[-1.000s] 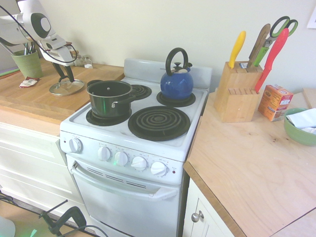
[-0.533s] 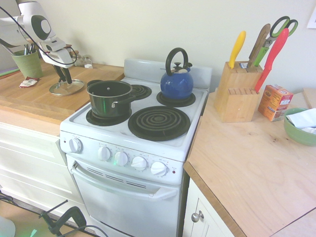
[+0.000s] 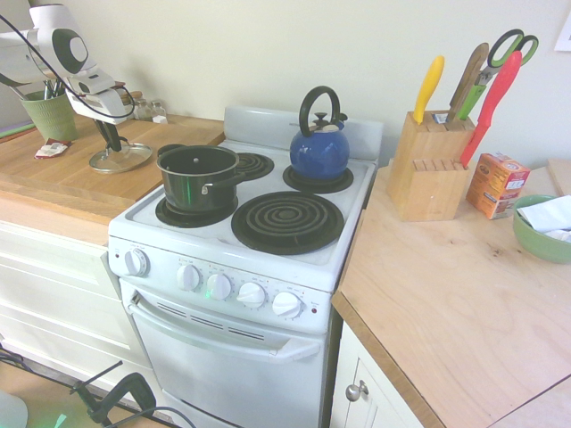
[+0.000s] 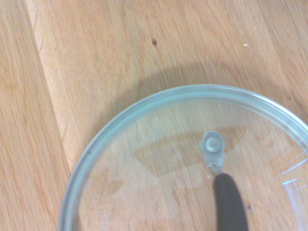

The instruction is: Cover the lid of the pot

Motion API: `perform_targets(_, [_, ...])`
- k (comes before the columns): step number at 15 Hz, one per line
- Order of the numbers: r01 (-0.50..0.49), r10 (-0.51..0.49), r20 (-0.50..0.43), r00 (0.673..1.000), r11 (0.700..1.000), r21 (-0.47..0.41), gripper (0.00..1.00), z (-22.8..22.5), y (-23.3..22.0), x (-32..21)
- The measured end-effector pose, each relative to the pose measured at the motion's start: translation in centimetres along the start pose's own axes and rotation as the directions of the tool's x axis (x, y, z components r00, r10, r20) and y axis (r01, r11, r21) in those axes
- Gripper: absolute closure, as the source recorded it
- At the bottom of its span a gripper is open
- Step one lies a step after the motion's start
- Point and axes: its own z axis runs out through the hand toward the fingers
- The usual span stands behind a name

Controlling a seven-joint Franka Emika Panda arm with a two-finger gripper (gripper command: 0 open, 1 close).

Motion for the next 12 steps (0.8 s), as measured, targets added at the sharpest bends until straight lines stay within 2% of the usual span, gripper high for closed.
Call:
perform_targets(5, [-0.027,0.028,-0.020,0.999,0.998,0.053,1.00,-1.7,0.1,2.2])
perform_targets(12, [-0.076,0.090,-0.078,0.993,0.982,0.170,1.00,-14.2,3.5,7.3])
